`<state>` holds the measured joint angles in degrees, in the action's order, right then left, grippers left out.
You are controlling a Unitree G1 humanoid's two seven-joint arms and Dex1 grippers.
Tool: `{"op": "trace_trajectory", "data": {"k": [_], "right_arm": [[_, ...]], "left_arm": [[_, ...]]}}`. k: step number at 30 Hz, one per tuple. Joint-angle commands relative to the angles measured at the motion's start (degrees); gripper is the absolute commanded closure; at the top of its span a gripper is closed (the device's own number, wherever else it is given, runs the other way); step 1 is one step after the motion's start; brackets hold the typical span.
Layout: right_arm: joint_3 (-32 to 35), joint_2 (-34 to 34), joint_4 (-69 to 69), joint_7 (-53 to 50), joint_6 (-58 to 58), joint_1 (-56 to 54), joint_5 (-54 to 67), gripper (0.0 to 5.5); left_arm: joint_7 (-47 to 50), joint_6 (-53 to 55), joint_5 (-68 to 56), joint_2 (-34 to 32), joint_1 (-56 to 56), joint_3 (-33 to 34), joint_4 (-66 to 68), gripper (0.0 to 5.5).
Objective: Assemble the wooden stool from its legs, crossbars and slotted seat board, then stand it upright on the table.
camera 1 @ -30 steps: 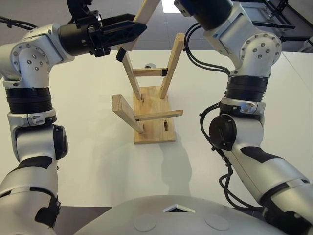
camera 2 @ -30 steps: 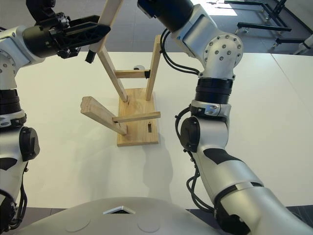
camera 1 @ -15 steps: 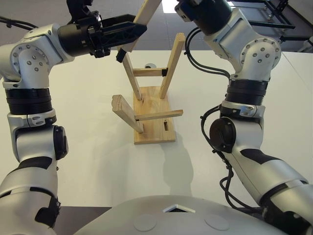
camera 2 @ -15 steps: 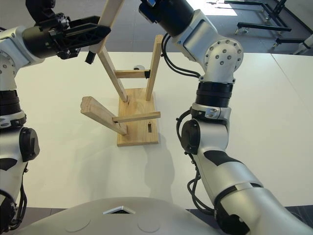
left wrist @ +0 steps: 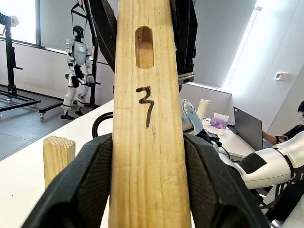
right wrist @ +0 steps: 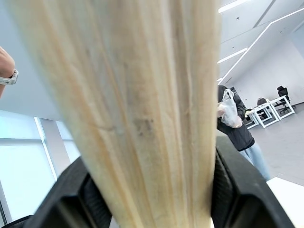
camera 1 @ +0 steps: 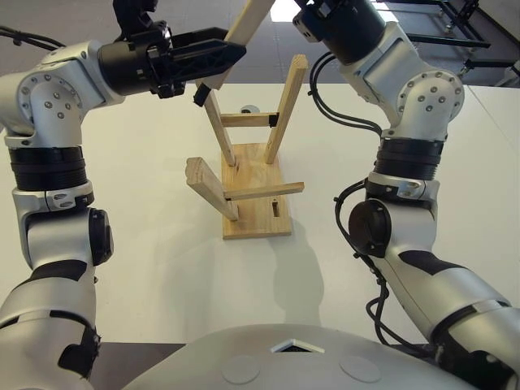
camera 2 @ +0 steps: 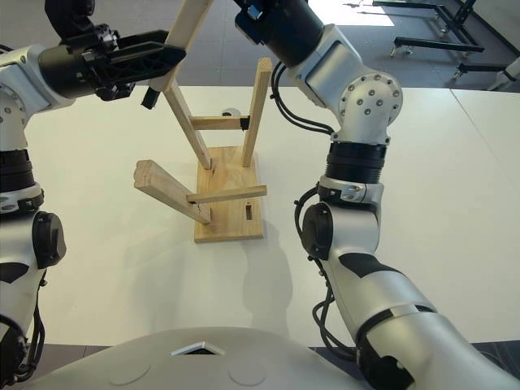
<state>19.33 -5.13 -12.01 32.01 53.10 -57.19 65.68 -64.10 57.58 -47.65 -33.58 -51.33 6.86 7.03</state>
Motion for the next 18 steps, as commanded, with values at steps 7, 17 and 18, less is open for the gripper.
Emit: {"op": "trace_trajectory", "data": {"k": [7, 17, 18], "right_arm": [[-0.96, -0.78, 0.17, 0.16, -1.34, 0.68, -0.65, 3.43], [1.09, -5.65, 0.92, -0.46, -2.71, 0.25, -1.32, 3.43], [2.36, -7.57, 1.49, -1.03, -2.63, 0.31, -0.98, 3.43]], "left_arm": [[7.32, 8.22, -6.22, -3.0, 2.63, 5.92, -7.96, 1.83], [30.55, 19.6, -21.88, -13.81, 3.32, 33.22, -14.98, 0.34], [35.02, 20.64, -26.55, -14.87, 4.02, 36.16, -16.36, 0.23]]}}
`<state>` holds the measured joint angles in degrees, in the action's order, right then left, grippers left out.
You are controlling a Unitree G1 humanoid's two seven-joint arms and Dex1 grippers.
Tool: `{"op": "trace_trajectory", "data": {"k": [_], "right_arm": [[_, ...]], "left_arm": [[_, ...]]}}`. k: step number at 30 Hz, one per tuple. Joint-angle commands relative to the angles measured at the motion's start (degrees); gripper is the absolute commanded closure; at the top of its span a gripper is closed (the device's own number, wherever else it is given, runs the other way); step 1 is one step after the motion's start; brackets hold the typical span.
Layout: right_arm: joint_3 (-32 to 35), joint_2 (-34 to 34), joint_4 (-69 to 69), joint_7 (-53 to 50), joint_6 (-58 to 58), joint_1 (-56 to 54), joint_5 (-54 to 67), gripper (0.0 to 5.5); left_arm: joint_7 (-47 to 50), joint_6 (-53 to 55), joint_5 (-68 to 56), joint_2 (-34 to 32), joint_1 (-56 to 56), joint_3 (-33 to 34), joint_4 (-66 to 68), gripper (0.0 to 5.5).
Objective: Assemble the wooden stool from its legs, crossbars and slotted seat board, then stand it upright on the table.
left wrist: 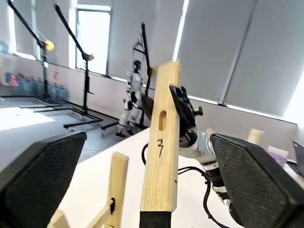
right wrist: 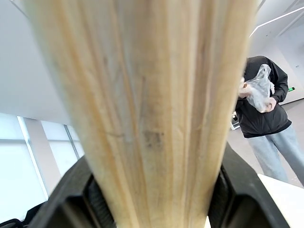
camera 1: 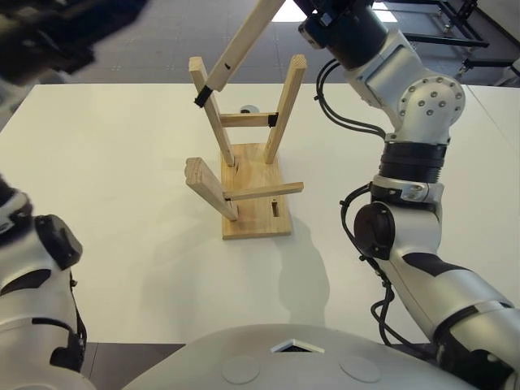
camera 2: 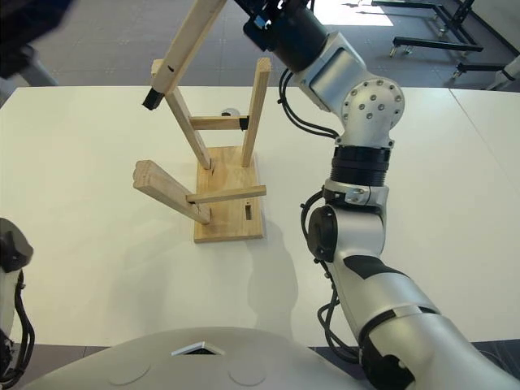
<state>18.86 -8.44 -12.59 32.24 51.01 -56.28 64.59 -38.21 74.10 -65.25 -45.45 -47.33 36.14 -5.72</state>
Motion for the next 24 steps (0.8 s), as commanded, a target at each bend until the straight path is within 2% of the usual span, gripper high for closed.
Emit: {"op": "trace_trajectory", "data": {"k": [1, 3, 5, 8, 9, 10, 13, 15, 17, 19, 24], "right_arm": [[4.3, -6.69, 2.51, -1.73, -0.62, -0.6, 0.17, 3.43], [6.76, -11.45, 2.69, -2.46, -0.74, -0.9, -0.13, 3.43], [9.58, -16.83, 4.04, -3.47, -0.05, -0.32, 0.23, 3.43], [12.04, -23.96, 3.79, -3.79, 0.82, -0.69, -0.18, 3.43], [12.04, -25.58, 3.14, -3.31, 0.96, -0.54, -0.77, 3.43], [11.89, -26.56, 1.94, -2.64, 1.14, -0.61, -1.06, 3.43], [10.32, -27.96, -0.32, -0.91, 1.41, 0.7, -2.37, 3.43], [8.84, -27.13, -1.7, -0.26, 0.9, 0.49, -3.32, 3.43], [7.69, -26.1, -3.33, 0.12, 0.49, -0.35, -4.23, 3.43], [7.03, -25.72, -3.99, 0.26, 0.51, -0.79, -4.57, 3.43], [7.02, -26.66, -5.59, 0.52, 1.38, -2.27, -4.6, 3.43]], "left_arm": [[13.45, 4.25, -15.13, -4.28, 2.3, 9.36, -5.21, 0.11], [20.57, 3.52, -27.19, -7.05, 11.35, 13.83, -8.53, 0.1], [17.9, 6.64, -34.56, -9.47, 25.41, 17.81, -13.71, 0.1], [7.19, 14.48, -29.3, -2.64, 53.28, 23.79, -27.5, 0.1], [2.91, 11.93, -22.52, 0.13, 63.91, 21.31, -32.08, 0.1], [-0.64, 7.84, -15.94, 2.07, 72.3, 18.24, -35.9, 0.1], [-4.63, -11.48, 7.82, 3.97, 90.89, -5.06, -37.1, 0.1], [-2.11, -20.13, 18.59, 6.11, 93.38, -20.57, -36.01, 0.1], [3.39, -27.89, 29.81, 9.77, 90.19, -34.09, -31.46, 0.1], [8.47, -33.04, 38.21, 13.27, 86.15, -41.82, -27.26, 0.1], [22.07, -38.55, 54.26, 20.2, 76.4, -53.62, -22.18, 0.1]]}}
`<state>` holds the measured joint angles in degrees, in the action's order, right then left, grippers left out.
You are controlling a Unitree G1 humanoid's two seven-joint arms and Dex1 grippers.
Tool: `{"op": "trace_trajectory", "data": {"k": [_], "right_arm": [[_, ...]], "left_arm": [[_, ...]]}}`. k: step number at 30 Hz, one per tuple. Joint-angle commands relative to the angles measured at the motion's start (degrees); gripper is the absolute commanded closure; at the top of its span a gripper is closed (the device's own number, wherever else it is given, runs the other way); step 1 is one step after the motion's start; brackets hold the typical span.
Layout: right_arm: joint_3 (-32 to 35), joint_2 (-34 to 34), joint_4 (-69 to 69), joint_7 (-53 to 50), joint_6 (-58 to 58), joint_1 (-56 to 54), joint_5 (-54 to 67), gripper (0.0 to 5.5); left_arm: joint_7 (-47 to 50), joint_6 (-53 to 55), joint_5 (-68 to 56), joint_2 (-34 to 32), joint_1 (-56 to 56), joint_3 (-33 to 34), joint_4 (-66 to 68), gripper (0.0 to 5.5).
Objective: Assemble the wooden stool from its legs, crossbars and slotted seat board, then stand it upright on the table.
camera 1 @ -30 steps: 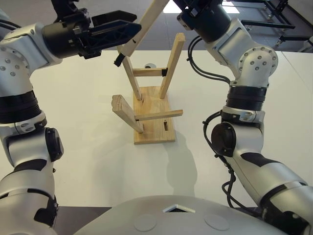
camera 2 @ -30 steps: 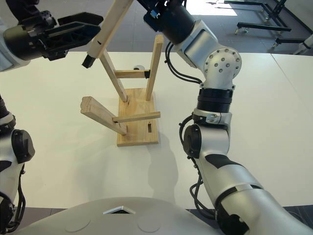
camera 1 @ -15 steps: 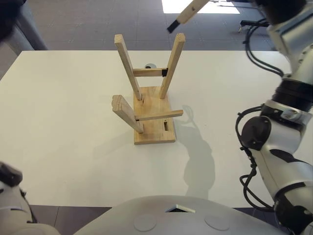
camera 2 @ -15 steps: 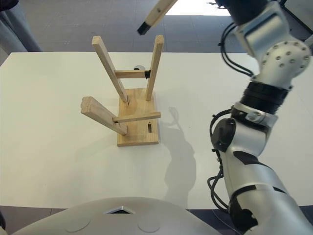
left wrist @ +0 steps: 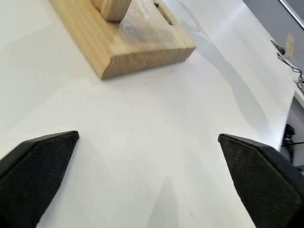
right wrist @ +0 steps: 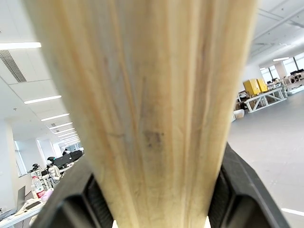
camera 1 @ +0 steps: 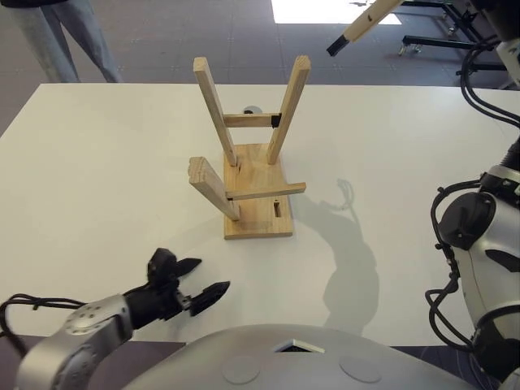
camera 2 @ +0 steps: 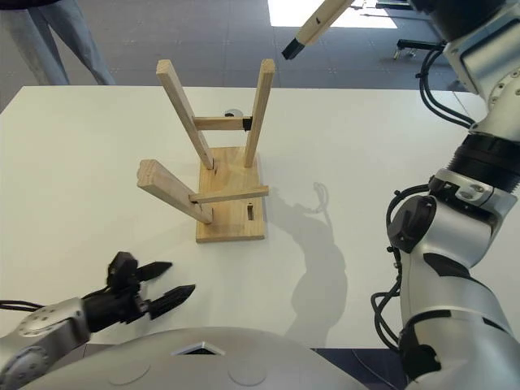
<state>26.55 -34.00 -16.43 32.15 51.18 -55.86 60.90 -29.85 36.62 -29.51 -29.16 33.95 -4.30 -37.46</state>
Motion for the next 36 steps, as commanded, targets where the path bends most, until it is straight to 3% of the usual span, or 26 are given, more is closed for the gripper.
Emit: {"op": "trace_trajectory", "data": {"k": [1, 7, 18, 23, 29, 36], "right_arm": [[-0.77, -1.17, -1.96, 0.67, 1.26, -2.89, -1.01, 3.43], [-0.27, -1.31, -1.54, 0.95, 1.39, -2.04, -1.14, 3.43], [0.39, -0.86, -0.66, 0.9, 1.38, 0.45, -1.65, 3.43], [0.13, -0.18, -0.1, 0.58, 1.71, 0.78, -1.43, 3.43], [0.45, -0.45, 0.24, 0.56, 2.18, 1.33, -1.45, 3.43], [0.49, 0.46, 0.7, 0.27, 2.19, 1.8, -1.23, 3.43]], "left_arm": [[15.24, -1.47, 21.74, 3.91, -5.74, -15.5, 10.51, 0.1], [21.77, -2.33, 29.7, 6.42, -5.74, -18.83, 15.17, 0.1], [16.29, -5.7, 26.61, -0.94, -4.67, -3.18, 20.3, 0.1], [15.6, -7.28, 27.45, -1.41, -4.54, -2.84, 22.28, 0.1], [6.76, -6.26, 20.76, -4.47, 1.0, -4.12, 10.55, 0.1], [13.38, -4.01, 24.76, 0.89, -5.02, -9.58, 13.84, 0.1]]}}
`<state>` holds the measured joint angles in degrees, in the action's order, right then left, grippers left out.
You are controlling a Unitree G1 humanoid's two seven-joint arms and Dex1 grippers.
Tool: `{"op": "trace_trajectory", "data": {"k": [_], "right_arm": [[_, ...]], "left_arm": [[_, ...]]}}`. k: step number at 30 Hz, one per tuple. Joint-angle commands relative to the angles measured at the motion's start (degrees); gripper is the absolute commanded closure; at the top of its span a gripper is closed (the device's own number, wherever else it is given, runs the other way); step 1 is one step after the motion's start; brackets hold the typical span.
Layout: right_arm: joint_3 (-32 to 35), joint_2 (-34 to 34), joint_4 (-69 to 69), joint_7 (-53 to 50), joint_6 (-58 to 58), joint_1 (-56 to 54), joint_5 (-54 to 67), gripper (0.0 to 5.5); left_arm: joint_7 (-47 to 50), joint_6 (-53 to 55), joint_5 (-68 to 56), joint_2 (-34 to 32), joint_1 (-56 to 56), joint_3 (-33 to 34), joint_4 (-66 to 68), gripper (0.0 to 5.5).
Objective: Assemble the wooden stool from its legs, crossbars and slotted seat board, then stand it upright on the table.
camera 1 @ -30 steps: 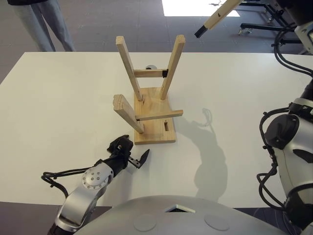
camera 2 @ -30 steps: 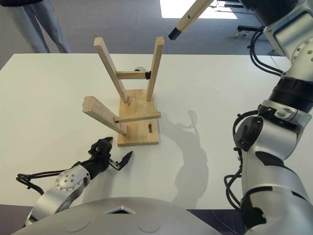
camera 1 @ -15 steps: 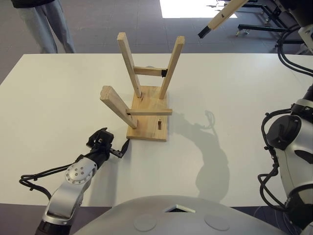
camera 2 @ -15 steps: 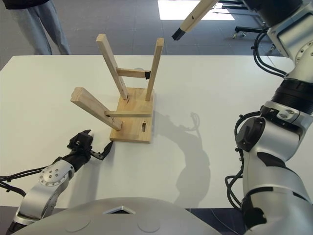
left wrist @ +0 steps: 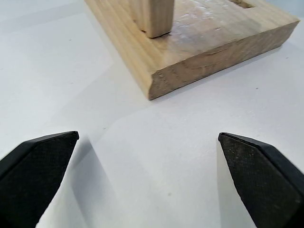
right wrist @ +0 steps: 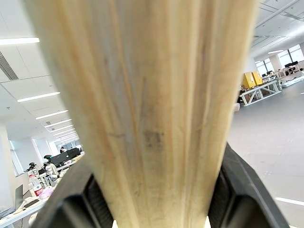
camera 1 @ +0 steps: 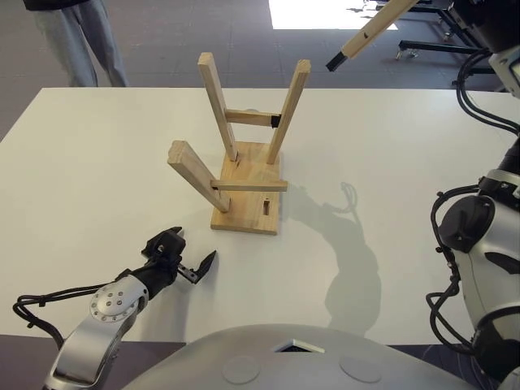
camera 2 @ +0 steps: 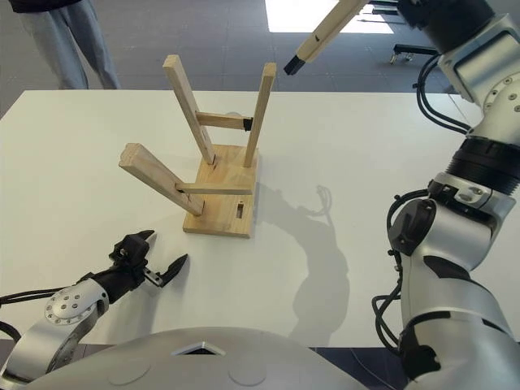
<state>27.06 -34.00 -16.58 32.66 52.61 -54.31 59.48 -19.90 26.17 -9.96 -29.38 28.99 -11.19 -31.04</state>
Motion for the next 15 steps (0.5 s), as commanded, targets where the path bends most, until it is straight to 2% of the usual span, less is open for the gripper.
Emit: {"op": "trace_trajectory", "data": {"k": [1, 5, 15], "right_arm": [[0.02, 0.47, 0.85, -0.22, 0.8, 0.25, 0.22, 3.43], [-0.05, 0.83, 0.73, -0.22, 0.94, 0.17, 0.27, 3.43], [0.16, 2.08, 1.48, -0.55, 1.51, 0.99, 0.74, 3.43]], "left_arm": [[4.48, 6.37, 5.73, 1.84, -1.02, -2.72, 8.71, 0.1], [8.03, 5.97, 8.0, 4.18, -5.2, -2.59, 14.6, 0.1], [9.89, 6.36, 9.92, 2.25, -7.33, 0.55, 18.84, 0.1]]}}
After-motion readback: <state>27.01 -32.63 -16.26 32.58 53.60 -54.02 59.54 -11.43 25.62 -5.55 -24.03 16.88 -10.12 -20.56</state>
